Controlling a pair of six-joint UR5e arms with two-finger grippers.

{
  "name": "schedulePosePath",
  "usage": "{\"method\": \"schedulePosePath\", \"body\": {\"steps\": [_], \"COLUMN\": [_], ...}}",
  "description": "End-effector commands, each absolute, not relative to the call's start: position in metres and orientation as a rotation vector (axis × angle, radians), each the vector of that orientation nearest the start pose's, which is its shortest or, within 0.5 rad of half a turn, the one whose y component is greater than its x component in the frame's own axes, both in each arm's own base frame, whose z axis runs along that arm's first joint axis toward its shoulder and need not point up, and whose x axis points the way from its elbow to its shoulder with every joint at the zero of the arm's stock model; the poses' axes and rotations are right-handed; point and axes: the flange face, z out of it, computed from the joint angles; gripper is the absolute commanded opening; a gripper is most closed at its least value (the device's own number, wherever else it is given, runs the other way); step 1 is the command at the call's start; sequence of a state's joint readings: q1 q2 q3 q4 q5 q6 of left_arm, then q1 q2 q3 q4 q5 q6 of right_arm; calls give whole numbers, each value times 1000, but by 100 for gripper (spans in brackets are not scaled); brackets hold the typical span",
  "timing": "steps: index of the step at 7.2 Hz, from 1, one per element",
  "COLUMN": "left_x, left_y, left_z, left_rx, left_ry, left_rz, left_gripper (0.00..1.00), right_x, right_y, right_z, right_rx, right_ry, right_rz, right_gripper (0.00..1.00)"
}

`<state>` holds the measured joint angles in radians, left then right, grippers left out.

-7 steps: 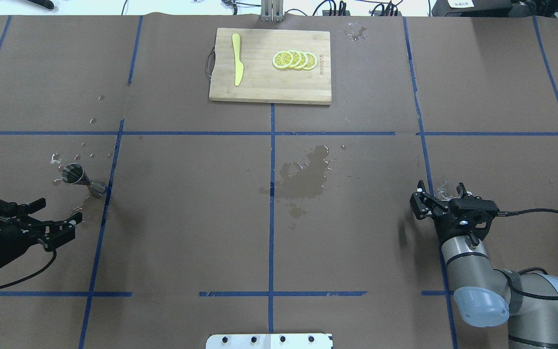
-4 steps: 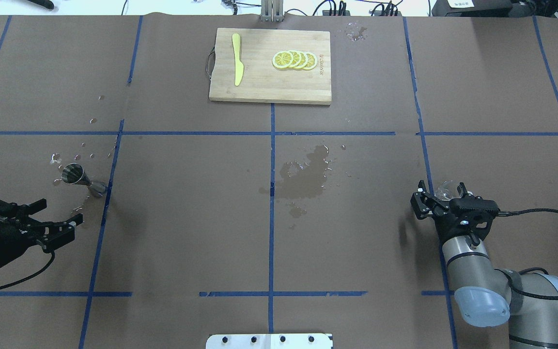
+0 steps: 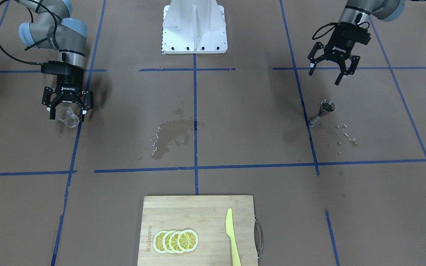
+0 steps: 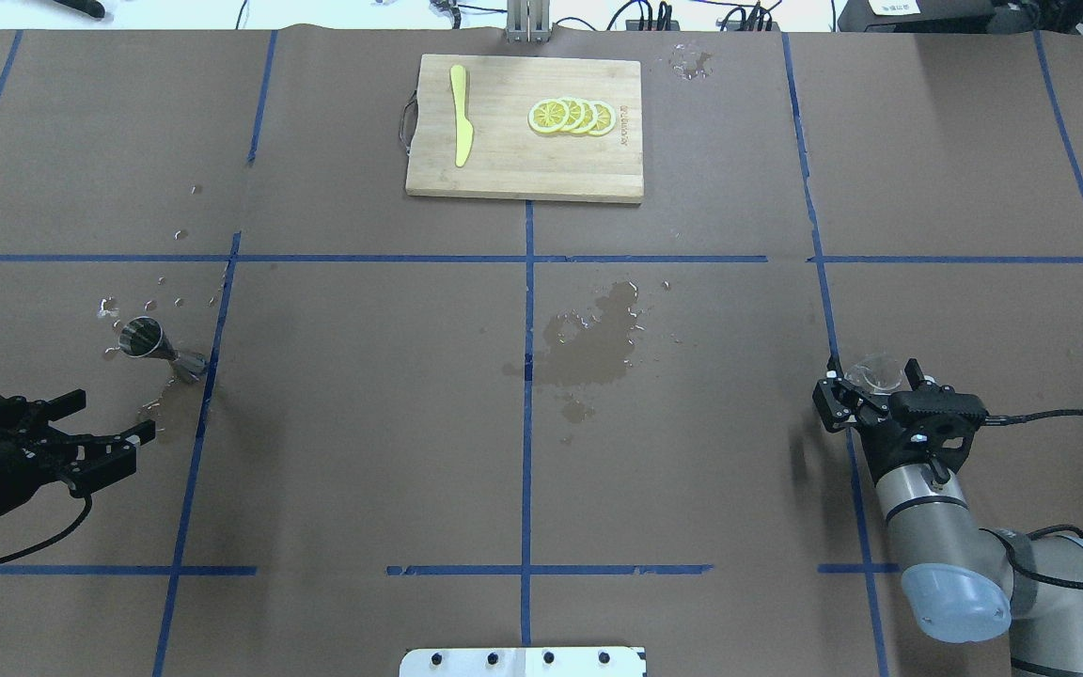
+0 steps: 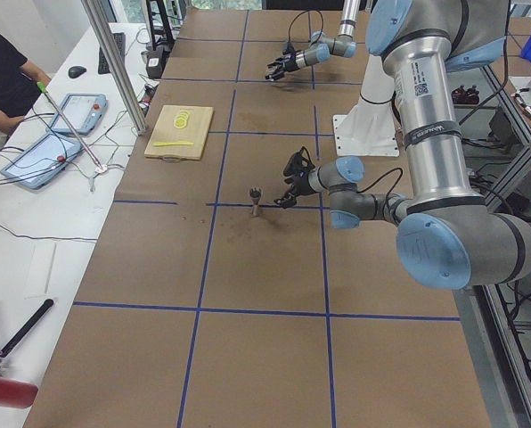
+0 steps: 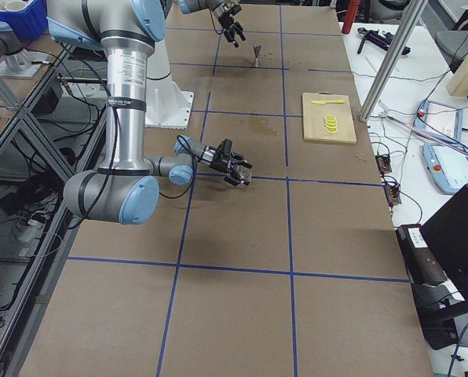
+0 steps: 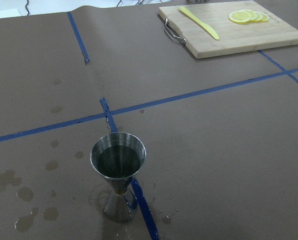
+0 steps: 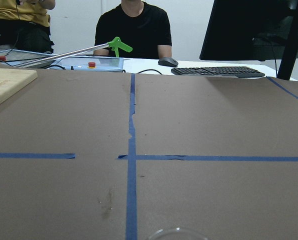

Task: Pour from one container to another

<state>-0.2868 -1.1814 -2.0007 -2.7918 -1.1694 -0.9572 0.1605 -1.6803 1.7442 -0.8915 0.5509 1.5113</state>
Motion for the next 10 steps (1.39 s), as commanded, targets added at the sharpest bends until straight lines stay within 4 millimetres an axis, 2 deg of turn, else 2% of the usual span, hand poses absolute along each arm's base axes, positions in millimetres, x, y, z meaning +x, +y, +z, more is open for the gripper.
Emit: {"method": "schedulePosePath", "body": {"steps": [1, 3, 5, 6, 7, 8, 9, 10], "left_x": [284, 282, 273, 270, 261, 243, 217, 185], "left_y": [-263, -259, -254, -251, -252, -262, -277, -298], "left_z": [470, 469, 460, 447, 429, 398, 366, 344], "left_rx": [850, 822, 810, 798, 768, 730, 690, 710], "left_ry": [971, 989, 1009, 1042, 1072, 1068, 1078, 1062], "left_rz": [28, 51, 58, 70, 88, 92, 96, 148], "left_gripper": [100, 100, 100, 100, 100, 100, 100, 100], "right_x": [-399, -378, -346, -336, -309, -301, -301, -301], "right_y": [-265, -232, -201, -195, -194, -195, -195, -195], "right_z": [518, 529, 512, 492, 471, 471, 469, 469], "right_rx": [1028, 1001, 952, 878, 815, 816, 817, 817], "right_ry": [-608, -619, -680, -722, -737, -726, -727, -727], "right_rz": [435, 364, 293, 275, 256, 252, 248, 248], "right_gripper": [100, 100, 100, 100, 100, 100, 100, 100]}}
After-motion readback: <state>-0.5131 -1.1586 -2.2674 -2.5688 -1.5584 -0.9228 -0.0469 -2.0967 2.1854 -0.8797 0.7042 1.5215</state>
